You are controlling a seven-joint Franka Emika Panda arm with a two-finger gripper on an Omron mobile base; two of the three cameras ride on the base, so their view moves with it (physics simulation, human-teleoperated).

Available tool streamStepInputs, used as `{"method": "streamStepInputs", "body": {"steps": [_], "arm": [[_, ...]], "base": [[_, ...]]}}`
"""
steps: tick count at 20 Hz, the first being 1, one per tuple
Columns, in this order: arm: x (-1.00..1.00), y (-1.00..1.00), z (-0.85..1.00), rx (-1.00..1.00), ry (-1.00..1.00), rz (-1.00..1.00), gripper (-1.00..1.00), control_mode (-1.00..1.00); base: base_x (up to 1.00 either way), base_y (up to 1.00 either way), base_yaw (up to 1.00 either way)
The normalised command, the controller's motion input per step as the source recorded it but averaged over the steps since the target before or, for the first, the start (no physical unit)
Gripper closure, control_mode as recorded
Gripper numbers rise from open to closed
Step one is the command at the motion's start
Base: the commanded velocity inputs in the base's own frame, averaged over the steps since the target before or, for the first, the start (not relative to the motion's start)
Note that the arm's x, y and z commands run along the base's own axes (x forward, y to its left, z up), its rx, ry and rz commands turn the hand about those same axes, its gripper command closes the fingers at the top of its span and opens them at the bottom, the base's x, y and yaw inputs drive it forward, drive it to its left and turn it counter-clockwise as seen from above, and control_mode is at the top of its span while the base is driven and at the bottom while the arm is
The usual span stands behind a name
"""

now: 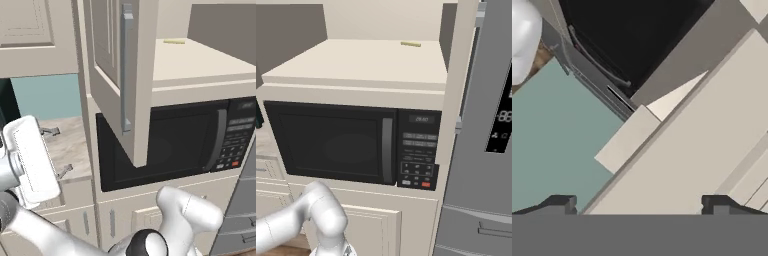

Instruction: Pick the avocado and bread from the counter and place them on the plate. Then pick the jam from the cabinet and place it next to the plate. Lastly close the cabinet door.

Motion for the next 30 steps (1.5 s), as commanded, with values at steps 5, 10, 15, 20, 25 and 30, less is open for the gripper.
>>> {"method": "streamStepInputs", "body": {"steps": [5, 10, 15, 20, 25, 30], "arm": [[0.03, -0.18, 0.25, 0.04, 0.08, 0.16, -1.00, -1.00], [0.45, -0.02, 0.02, 0.00, 0.12, 0.04, -1.00, -1.00], [0.51, 0.00, 0.02, 0.00, 0.12, 0.00, -1.00, -1.00], [0.06, -0.23, 0.33, 0.00, 0.07, 0.00, -1.00, -1.00], [0.00, -0.30, 0.44, 0.00, 0.04, 0.00, -1.00, -1.00], [0.00, -0.54, 0.27, 0.00, 0.04, 0.00, -1.00, -1.00]], "base": [[0.00, 0.00, 0.00], [0.00, 0.00, 0.00], [0.00, 0.00, 0.00], [0.00, 0.00, 0.00], [0.00, 0.00, 0.00], [0.00, 0.00, 0.00]]}}
